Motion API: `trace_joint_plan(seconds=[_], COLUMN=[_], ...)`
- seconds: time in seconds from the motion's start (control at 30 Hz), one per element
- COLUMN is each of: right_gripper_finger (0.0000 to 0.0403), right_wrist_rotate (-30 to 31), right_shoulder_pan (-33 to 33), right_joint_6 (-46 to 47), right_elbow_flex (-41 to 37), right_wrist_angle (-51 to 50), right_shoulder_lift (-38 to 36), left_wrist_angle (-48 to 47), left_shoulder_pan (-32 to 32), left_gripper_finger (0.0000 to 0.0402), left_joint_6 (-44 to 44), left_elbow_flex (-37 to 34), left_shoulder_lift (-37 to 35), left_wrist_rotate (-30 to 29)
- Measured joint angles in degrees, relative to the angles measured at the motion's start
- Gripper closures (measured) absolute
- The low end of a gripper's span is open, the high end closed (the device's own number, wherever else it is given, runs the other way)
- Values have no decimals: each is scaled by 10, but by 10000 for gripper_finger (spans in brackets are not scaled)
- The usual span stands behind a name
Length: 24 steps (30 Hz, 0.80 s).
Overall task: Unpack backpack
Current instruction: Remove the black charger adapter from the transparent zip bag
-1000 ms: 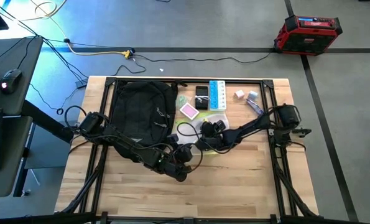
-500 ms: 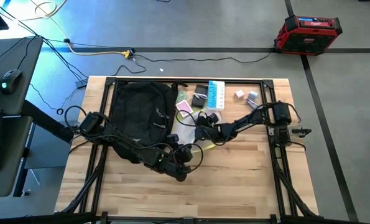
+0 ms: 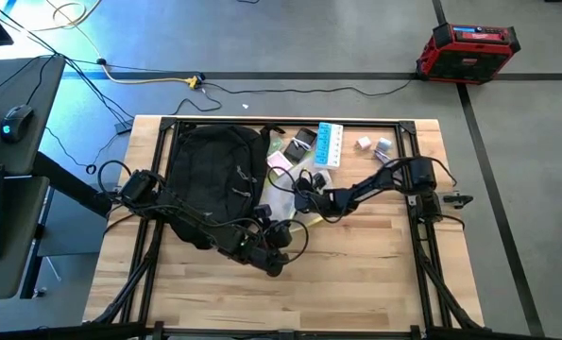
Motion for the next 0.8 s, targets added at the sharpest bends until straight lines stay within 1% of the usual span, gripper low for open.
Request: trace_joint_plan(seconds=[0.13, 0.27, 0.33, 0.4, 0.57, 0.7, 0.8], right_gripper_finger=[398, 402, 403, 403, 403, 403, 403], right_wrist_rotate=[-14, -55, -84, -101, -103, -93, -108], right_shoulder_pan=[12, 21, 28, 35, 64, 88, 101], right_joint_6=[23, 36, 35, 36, 32, 20, 21], right_elbow_flex=[0, 0, 0, 0, 0, 0, 0], right_wrist_angle=[-47, -105, -132, -159, -231, -236, -254], right_shoulder_lift=[-18, -49, -72, -97, -142, -147, -152], left_wrist_angle=[-2, -9, -14, -16, -19, -20, -23], left_shoulder_pan=[-1, -1, 0, 0, 0, 1, 1], left_gripper_finger=[401, 401, 401, 401, 401, 401, 401], left_joint_6=[-4, -8, -14, -14, -14, -14, -15], left_elbow_flex=[0, 0, 0, 0, 0, 0, 0], left_shoulder_lift=[0, 0, 0, 0, 0, 0, 0], left_wrist_rotate=[2, 2, 1, 0, -6, -12, -14])
